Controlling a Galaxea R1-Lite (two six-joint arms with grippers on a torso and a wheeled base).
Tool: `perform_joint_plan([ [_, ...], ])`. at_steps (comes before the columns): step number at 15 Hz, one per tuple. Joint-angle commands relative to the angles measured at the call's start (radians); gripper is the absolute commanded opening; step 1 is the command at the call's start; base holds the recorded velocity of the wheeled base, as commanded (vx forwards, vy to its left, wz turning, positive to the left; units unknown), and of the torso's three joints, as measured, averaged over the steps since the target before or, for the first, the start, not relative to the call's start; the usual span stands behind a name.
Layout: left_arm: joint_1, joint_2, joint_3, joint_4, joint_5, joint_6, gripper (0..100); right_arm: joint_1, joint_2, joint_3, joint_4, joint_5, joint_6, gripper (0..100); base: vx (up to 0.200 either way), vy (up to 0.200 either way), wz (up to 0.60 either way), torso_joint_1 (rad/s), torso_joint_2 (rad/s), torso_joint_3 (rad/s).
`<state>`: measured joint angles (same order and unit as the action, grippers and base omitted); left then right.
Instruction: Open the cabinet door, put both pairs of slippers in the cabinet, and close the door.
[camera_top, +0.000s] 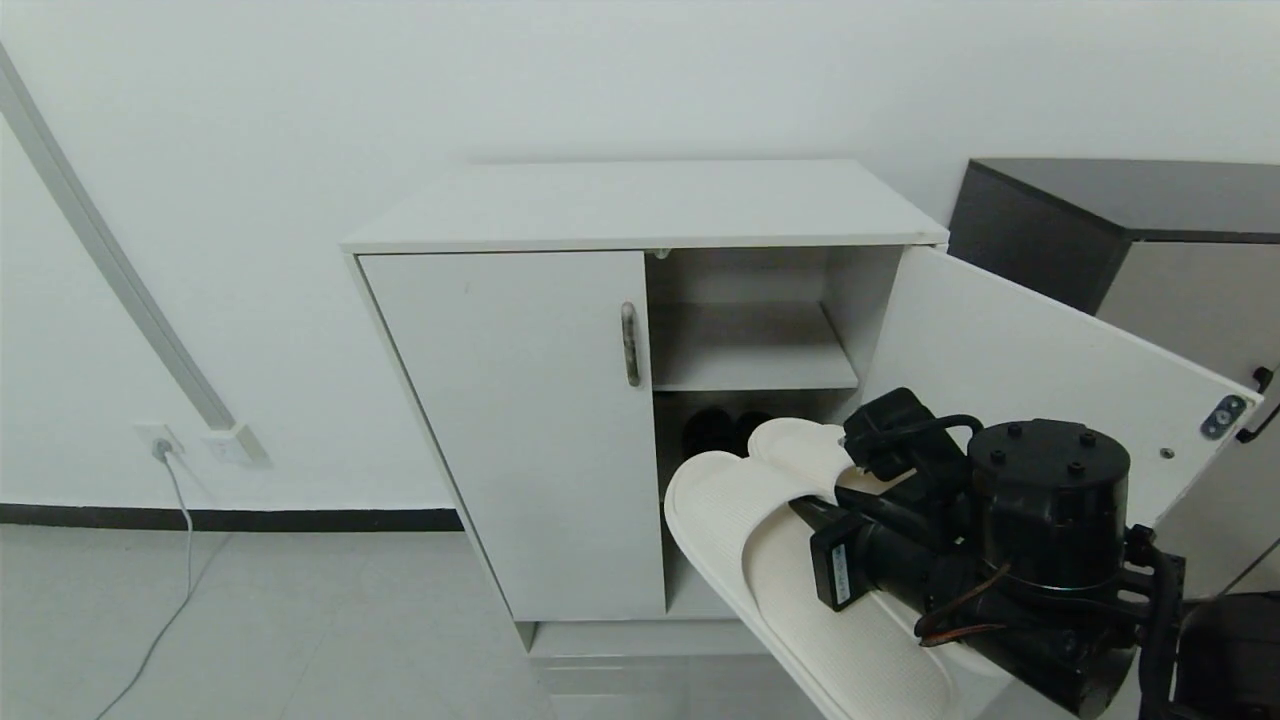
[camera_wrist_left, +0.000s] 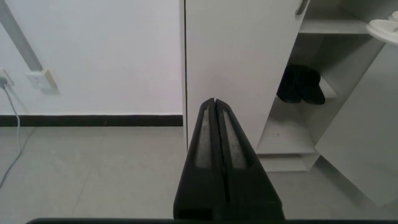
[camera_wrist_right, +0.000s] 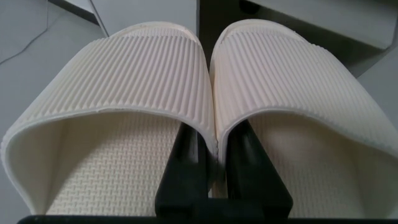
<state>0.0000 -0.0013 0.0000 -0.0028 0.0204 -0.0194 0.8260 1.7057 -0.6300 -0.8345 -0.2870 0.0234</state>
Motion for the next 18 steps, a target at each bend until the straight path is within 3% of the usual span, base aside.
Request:
perform_joint_plan([
  [1,0.000,0.001,0.000,0.000,0.001,-0.001,0,0.001,0.000,0.006,0.000,0.000,-0.002,0,0.000,0.000,0.00,-0.139,0.48,0.334],
  [11,0.000,0.001,0.000,0.000,0.001,-0.001,0,0.001,0.003,0.026,-0.026,0.002,-0.017,0,0.000,0.000,0.00,-0.076,0.44,0.372],
  [18,0.000,0.001,0.000,0.000,0.000,-0.001,0,0.002,0.051,0.046,-0.095,0.002,-0.043,0,0.000,0.000,-0.09,-0.001,0.07,0.069],
])
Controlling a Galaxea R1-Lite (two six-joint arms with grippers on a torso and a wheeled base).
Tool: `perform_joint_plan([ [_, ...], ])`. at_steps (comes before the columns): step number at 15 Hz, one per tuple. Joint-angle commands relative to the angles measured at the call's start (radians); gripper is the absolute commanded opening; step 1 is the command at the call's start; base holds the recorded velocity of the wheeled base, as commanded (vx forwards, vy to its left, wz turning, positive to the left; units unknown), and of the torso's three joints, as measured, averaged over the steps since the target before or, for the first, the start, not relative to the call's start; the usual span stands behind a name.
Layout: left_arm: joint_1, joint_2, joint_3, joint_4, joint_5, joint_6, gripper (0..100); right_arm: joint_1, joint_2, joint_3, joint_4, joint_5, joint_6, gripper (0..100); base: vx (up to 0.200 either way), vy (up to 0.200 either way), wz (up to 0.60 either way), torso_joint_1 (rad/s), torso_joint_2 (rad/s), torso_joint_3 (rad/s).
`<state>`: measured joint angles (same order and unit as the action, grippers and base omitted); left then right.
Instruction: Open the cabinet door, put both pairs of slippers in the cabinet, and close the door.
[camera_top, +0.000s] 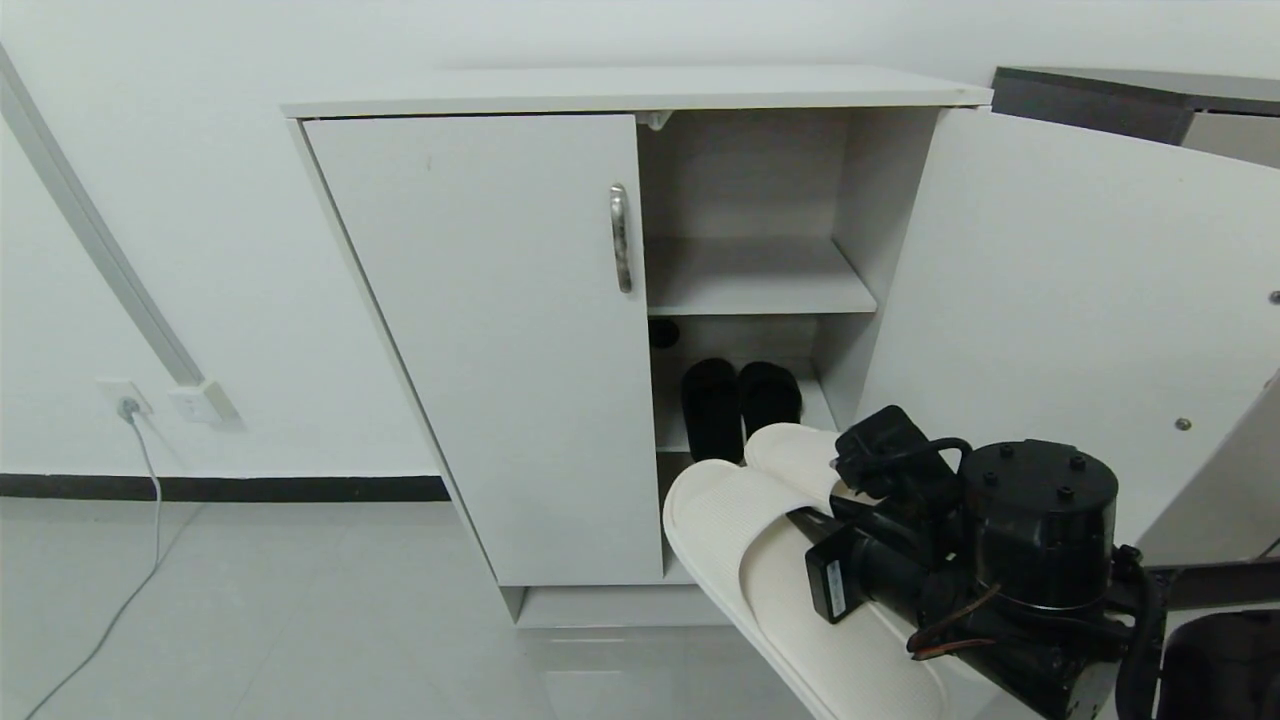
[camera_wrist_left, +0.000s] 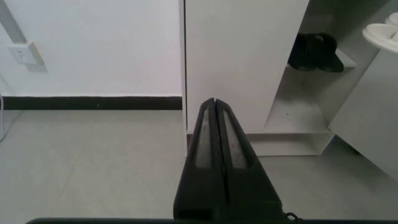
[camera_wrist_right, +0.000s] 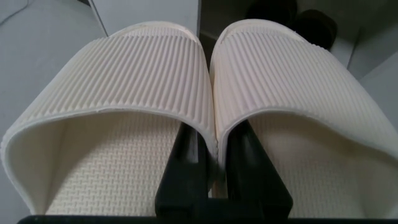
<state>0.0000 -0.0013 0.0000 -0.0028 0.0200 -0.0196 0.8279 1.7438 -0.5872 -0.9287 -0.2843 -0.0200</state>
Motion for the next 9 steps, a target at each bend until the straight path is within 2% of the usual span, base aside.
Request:
perform_joint_plan([
  [1,0.000,0.001,0.000,0.000,0.000,0.000,0,0.000,0.011,0.009,-0.002,0.005,0.000,0,0.000,0.000,-0.60,-0.002,0.01,0.007],
  [7,0.000,0.001,0.000,0.000,0.000,0.000,0,0.013,0.045,-0.002,-0.032,-0.004,0.000,0,0.000,0.000,0.00,0.000,0.00,0.000],
  [8,0.000,0.001,0.000,0.000,0.000,0.001,0,0.028,0.057,-0.026,-0.038,-0.016,0.002,0,0.000,0.000,0.00,0.000,0.00,0.000],
  [9,0.000,0.001,0.000,0.000,0.000,0.001,0,0.042,0.086,-0.080,-0.030,-0.078,0.009,0,0.000,0.000,0.00,0.000,0.00,0.000],
])
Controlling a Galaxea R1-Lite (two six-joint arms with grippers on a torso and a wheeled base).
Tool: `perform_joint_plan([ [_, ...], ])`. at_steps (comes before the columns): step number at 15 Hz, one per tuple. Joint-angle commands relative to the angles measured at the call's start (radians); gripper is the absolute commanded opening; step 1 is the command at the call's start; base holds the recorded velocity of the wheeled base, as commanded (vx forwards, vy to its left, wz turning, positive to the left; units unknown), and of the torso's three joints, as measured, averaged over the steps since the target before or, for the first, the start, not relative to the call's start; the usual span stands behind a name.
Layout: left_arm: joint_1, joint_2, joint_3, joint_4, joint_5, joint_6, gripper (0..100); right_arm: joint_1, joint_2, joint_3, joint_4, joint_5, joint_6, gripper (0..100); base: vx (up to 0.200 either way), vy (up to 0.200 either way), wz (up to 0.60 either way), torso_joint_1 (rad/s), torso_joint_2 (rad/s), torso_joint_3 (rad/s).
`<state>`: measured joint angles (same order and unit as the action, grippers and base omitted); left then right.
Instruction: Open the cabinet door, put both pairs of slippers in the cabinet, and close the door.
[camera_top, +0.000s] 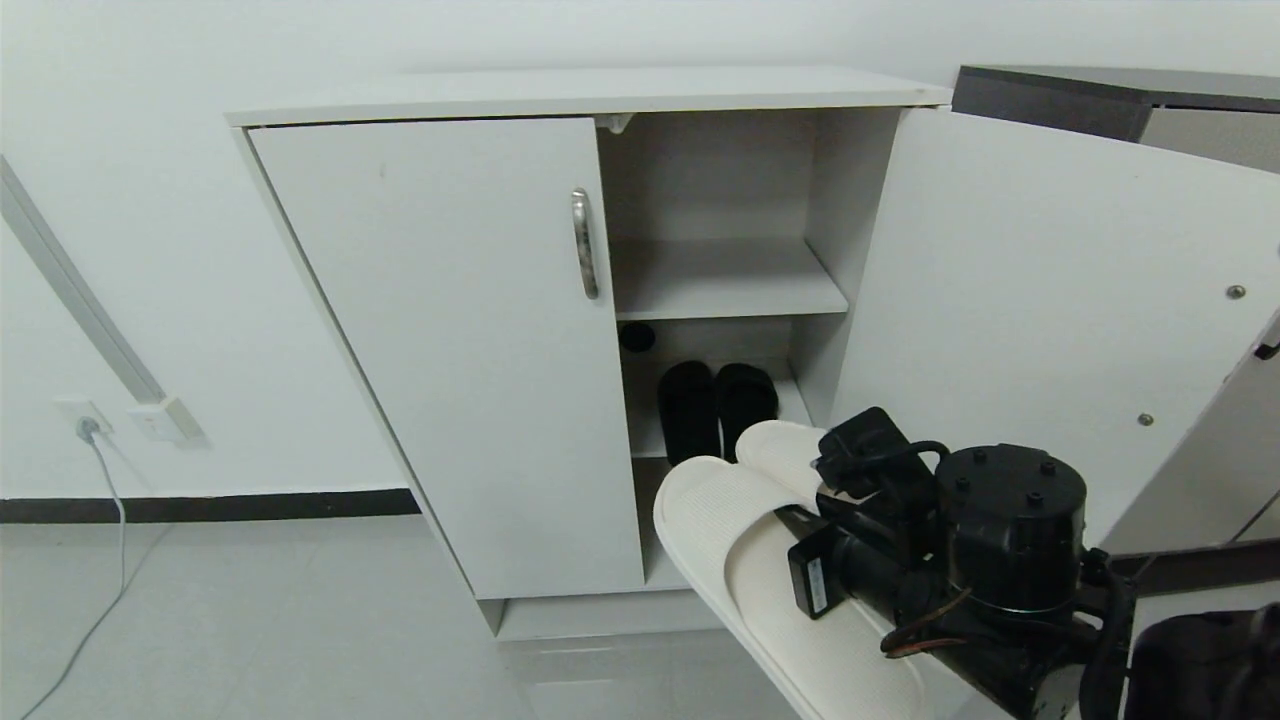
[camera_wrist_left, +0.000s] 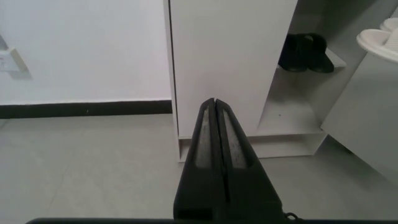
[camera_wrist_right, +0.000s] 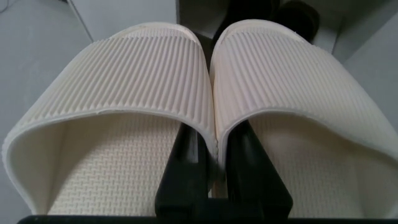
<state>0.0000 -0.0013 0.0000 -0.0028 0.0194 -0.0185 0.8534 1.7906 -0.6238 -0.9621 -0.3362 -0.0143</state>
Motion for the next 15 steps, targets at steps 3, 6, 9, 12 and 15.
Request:
perform_joint_plan([
  [3,0.000,0.001,0.000,0.000,-0.001,0.002,0,0.035,0.177,-0.280,0.079,-0.230,0.065,0,0.000,0.000,0.00,0.000,0.00,0.000],
  [6,0.000,0.001,0.000,0.000,0.001,0.002,0,0.046,0.228,-0.551,0.347,-0.379,0.140,0,0.000,0.000,0.00,0.000,0.00,0.000],
  [9,0.000,0.001,0.000,0.000,0.001,0.002,0,0.052,0.248,-0.772,0.523,-0.485,0.169,0,0.000,0.000,0.00,0.000,0.00,0.000],
  [12,0.000,0.001,0.000,0.000,0.001,0.002,0,0.052,0.253,-0.853,0.537,-0.497,0.142,0,0.000,0.000,0.00,0.000,0.00,0.000],
  [15,0.000,0.001,0.000,0.000,0.001,0.002,0,0.038,0.254,-0.870,0.543,-0.497,0.125,0,0.000,0.000,0.00,0.000,0.00,0.000],
])
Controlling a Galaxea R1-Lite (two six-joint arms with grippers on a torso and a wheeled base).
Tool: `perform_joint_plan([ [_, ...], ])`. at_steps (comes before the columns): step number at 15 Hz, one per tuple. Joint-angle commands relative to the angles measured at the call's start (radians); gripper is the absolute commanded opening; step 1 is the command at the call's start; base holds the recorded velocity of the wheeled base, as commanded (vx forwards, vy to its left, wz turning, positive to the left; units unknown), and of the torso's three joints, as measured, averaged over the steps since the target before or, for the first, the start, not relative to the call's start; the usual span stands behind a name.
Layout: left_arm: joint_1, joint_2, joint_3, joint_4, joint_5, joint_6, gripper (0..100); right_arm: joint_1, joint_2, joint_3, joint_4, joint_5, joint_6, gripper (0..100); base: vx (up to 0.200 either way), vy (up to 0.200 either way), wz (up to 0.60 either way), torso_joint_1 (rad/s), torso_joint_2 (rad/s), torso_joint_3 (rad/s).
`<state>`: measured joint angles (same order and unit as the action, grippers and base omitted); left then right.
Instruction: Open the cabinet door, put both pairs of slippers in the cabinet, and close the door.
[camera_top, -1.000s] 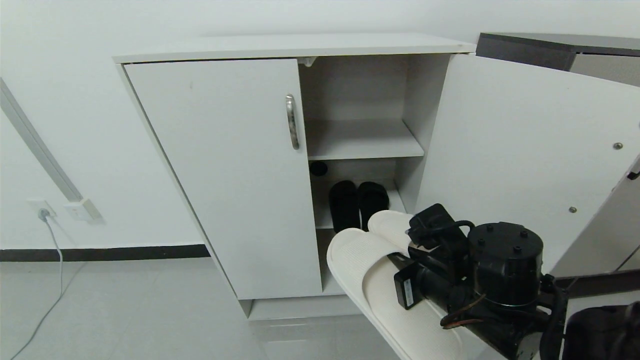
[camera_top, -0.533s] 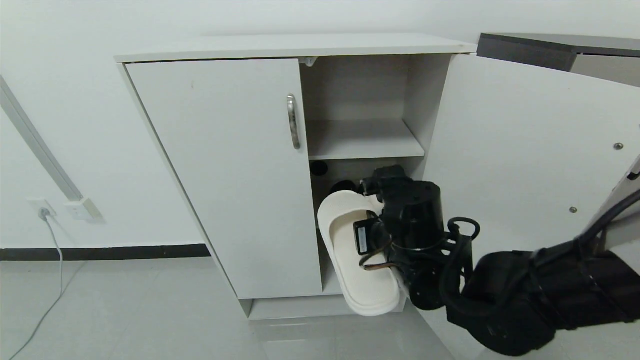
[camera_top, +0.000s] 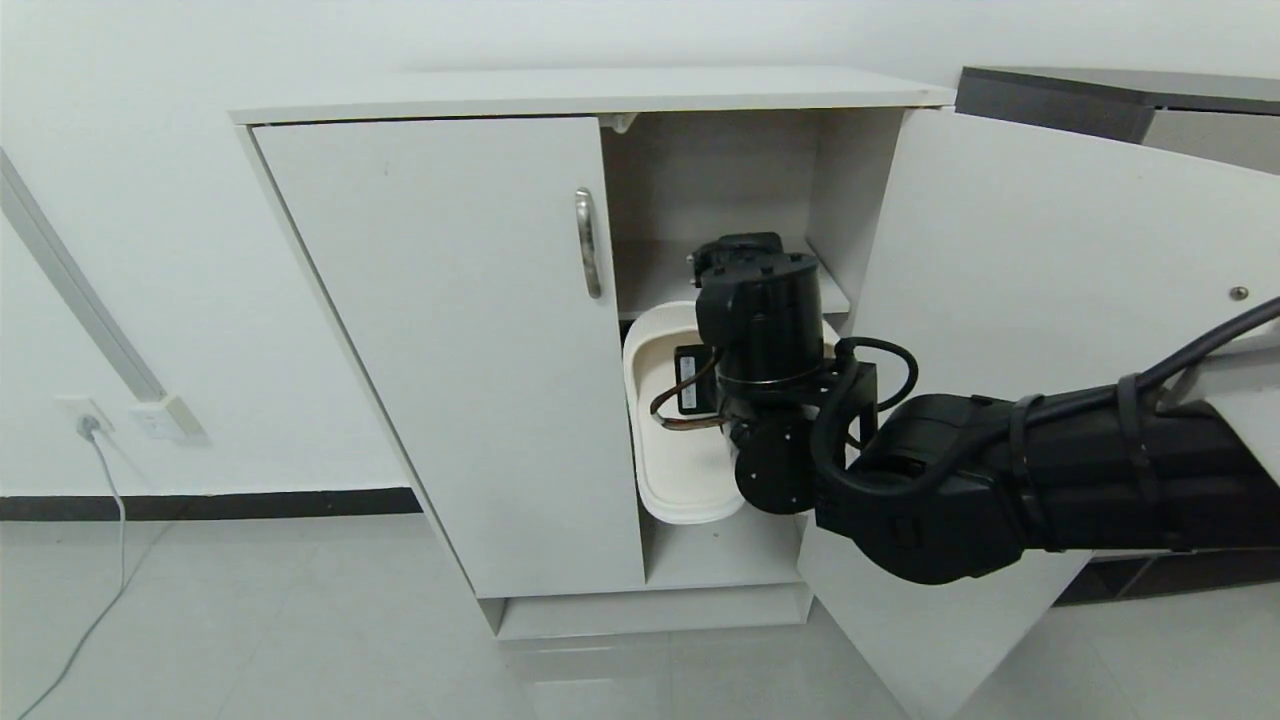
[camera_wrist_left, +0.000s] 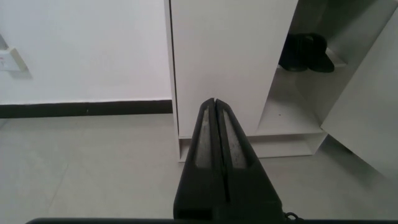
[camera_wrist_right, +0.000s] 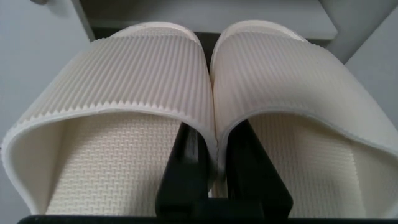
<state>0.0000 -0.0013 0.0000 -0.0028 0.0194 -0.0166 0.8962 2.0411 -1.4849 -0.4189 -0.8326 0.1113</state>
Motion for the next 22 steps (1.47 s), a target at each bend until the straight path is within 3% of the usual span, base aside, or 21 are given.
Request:
perform_joint_plan([
  [1,0.000,0.001,0.000,0.000,0.001,0.000,0,-0.008,0.004,-0.009,0.002,0.000,-0.001,0,0.000,0.000,0.00,0.000,0.00,0.000],
  [5,0.000,0.001,0.000,0.000,0.001,0.000,0,-0.013,0.004,-0.011,0.002,0.000,-0.001,0,0.000,0.000,0.00,0.000,0.00,0.000],
  [19,0.000,0.001,0.000,0.000,0.001,0.000,0,-0.013,0.005,-0.011,-0.001,0.006,-0.012,0,0.200,0.000,0.00,0.002,0.00,0.001],
  [22,0.000,0.001,0.000,0.000,0.001,0.000,0,-0.013,0.011,-0.012,0.000,0.006,-0.013,0,0.000,0.000,0.00,0.000,0.00,0.000],
])
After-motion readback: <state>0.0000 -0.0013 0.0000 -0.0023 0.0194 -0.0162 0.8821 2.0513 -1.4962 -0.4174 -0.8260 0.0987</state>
